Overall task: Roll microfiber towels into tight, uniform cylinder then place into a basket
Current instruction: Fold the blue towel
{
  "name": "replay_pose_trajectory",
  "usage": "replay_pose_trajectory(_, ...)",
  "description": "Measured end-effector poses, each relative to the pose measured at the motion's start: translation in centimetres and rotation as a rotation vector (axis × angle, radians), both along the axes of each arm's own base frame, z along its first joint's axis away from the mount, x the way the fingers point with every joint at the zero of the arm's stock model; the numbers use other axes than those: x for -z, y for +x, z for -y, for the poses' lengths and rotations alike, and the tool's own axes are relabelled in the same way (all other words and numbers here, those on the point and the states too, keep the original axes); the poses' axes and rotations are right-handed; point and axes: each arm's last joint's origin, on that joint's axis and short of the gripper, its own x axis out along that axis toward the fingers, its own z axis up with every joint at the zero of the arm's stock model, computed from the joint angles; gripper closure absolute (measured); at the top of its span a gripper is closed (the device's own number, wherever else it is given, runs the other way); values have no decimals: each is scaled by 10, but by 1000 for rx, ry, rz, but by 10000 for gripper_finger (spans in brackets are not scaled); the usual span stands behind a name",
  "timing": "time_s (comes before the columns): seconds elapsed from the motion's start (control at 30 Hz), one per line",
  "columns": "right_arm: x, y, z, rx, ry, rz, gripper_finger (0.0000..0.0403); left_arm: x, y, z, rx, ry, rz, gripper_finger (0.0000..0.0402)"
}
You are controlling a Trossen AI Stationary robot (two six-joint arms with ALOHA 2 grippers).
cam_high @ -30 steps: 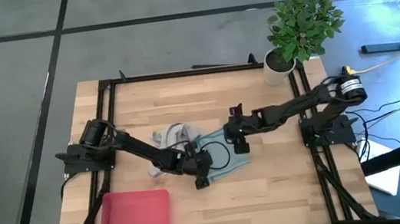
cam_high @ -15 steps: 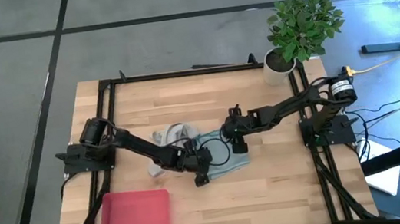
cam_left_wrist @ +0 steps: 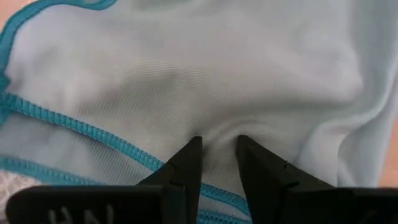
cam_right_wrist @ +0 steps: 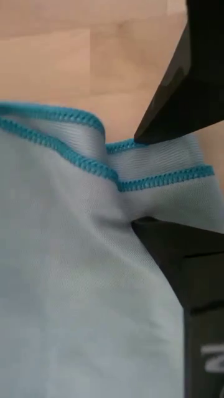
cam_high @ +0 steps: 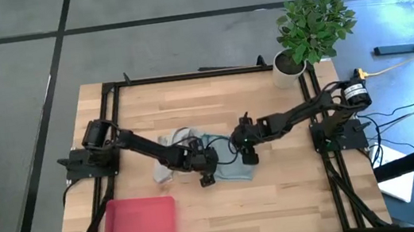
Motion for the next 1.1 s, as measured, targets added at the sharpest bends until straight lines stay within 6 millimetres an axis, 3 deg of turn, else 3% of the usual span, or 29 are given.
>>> replay_pose_trajectory(0.27,1,-1,-15,50,123,0,185,-1,2,-17,20,33,-21,308)
replay_pose_trajectory(0.53,-7,-5,-26,66,86,28,185,-3,4,-35,8,57,-27,308)
replay_pose_trajectory(0.73,-37,-13,-26,92,16,111,185,-25,-5,-34,50,110,-17,308)
replay_pose_trajectory(0.87,-46,-22,-26,92,6,96,185,-58,-9,-33,60,141,67,308)
replay_pose_trajectory(1.1,-40,-20,-25,110,-40,71,185,-80,-12,-19,94,120,172,308)
